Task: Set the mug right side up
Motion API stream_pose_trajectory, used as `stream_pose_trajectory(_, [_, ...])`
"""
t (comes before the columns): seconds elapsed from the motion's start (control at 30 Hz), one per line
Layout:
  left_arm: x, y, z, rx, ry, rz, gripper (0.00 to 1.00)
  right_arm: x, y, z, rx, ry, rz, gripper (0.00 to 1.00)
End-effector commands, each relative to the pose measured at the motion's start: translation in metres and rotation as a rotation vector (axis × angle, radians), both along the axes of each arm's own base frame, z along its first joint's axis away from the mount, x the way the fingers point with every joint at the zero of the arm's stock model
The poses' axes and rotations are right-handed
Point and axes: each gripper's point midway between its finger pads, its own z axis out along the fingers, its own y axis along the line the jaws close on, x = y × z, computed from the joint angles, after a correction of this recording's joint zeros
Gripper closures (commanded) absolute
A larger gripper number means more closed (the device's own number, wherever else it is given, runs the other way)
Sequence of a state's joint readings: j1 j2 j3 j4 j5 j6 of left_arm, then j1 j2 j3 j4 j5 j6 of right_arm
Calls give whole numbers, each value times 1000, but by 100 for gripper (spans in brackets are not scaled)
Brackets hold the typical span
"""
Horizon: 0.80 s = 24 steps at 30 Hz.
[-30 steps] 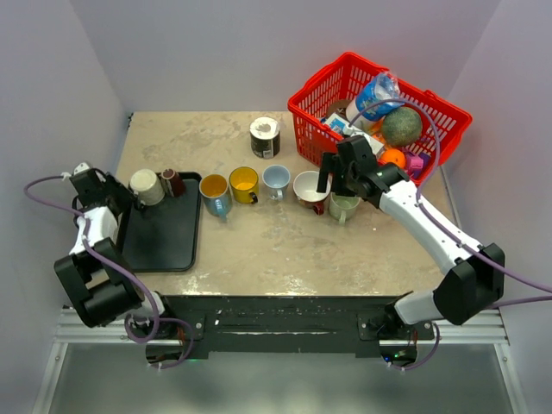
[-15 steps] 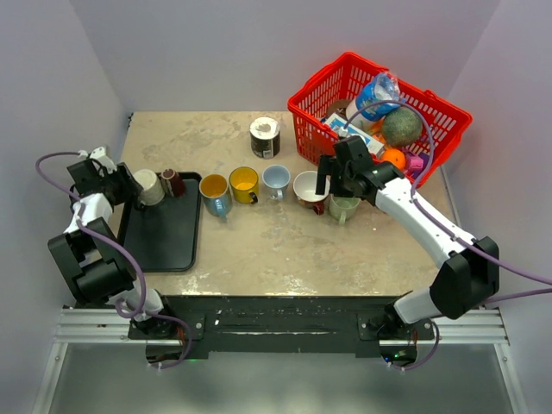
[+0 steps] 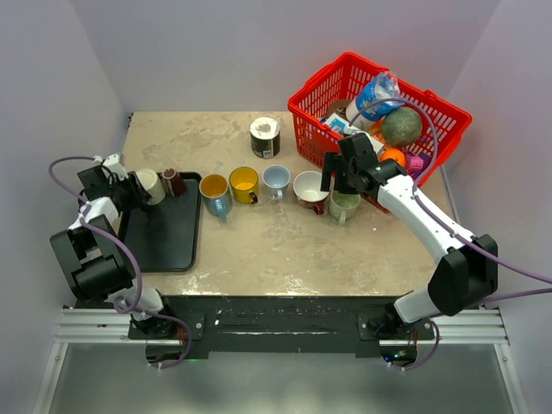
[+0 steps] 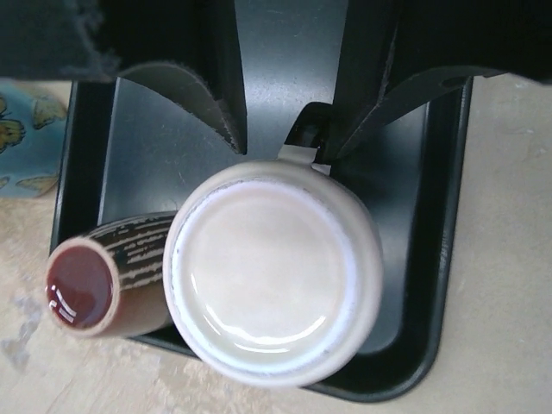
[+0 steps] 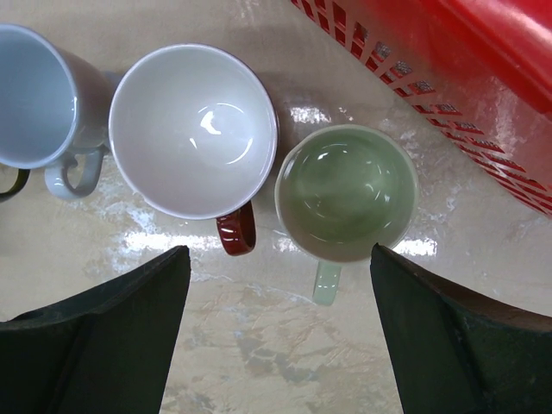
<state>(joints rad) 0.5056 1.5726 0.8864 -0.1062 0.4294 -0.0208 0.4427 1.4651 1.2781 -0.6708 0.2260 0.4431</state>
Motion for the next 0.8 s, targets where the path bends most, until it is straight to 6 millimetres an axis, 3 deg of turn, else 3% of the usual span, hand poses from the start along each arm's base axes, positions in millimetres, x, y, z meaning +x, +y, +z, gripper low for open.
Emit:
stream_pose_trajectory(0.0, [3,-5,-9,103,34,-32,55,17,-2,19,5,-68,-14,12])
stream_pose_trajectory(0.27, [4,10,0,167,22,49,66,16,-4,19,14,-67,-20,13])
stream_pose_trajectory(0.4, [0,11,-5,191,37,73,74,14,-4,18,23,-63,-21,13])
stream_pose_trajectory(0.5, [0,12,-9,215,60,86,99,12,-4,19,31,-61,-21,13])
stream_pose_trajectory(0.63, [15,4,-2,239,104,59,100,9,-2,17,46,-53,-12,14])
stream_pose_trajectory(0.77, [12,5,7,286,114,89,100,7,1,21,63,-52,-2,14])
